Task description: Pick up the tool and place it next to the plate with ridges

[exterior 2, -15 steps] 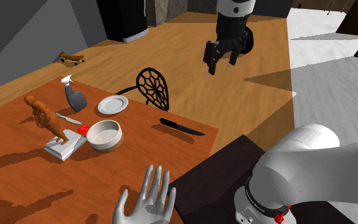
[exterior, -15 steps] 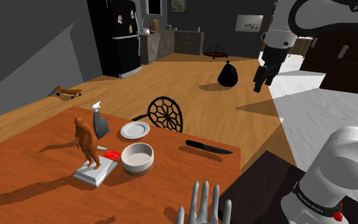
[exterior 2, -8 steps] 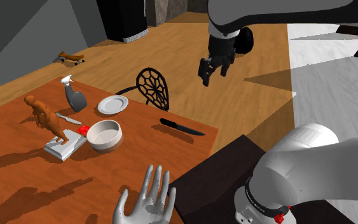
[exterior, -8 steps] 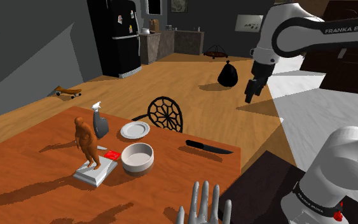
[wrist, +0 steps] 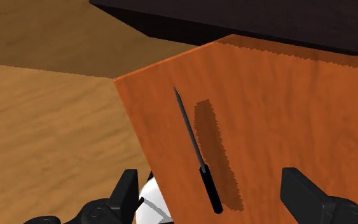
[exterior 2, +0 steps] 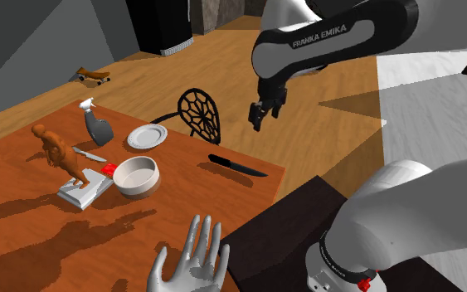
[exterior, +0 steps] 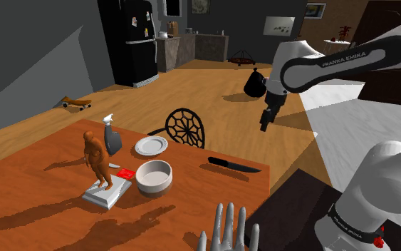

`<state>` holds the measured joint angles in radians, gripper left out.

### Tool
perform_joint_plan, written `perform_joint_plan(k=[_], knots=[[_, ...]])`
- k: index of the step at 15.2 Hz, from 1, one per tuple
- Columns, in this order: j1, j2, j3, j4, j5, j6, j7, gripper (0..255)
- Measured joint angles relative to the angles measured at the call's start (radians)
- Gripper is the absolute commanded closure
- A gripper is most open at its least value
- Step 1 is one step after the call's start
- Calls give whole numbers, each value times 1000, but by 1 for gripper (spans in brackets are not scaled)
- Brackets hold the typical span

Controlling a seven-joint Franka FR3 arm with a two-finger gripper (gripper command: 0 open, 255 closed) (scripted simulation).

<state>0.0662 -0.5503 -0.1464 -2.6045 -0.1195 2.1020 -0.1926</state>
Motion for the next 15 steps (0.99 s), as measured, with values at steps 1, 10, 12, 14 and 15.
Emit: perform_joint_plan(k=[1,10,12,14,15], knots=[[7,35,-6,-5,2,39,-13,0],[66,382,-69,5,63,367,-180,0],[81,464,-73,8,96,441,-226,0],[88,548,-77,30,137,498,-286,0],[93,590,-71,44,160,525,-309,0]])
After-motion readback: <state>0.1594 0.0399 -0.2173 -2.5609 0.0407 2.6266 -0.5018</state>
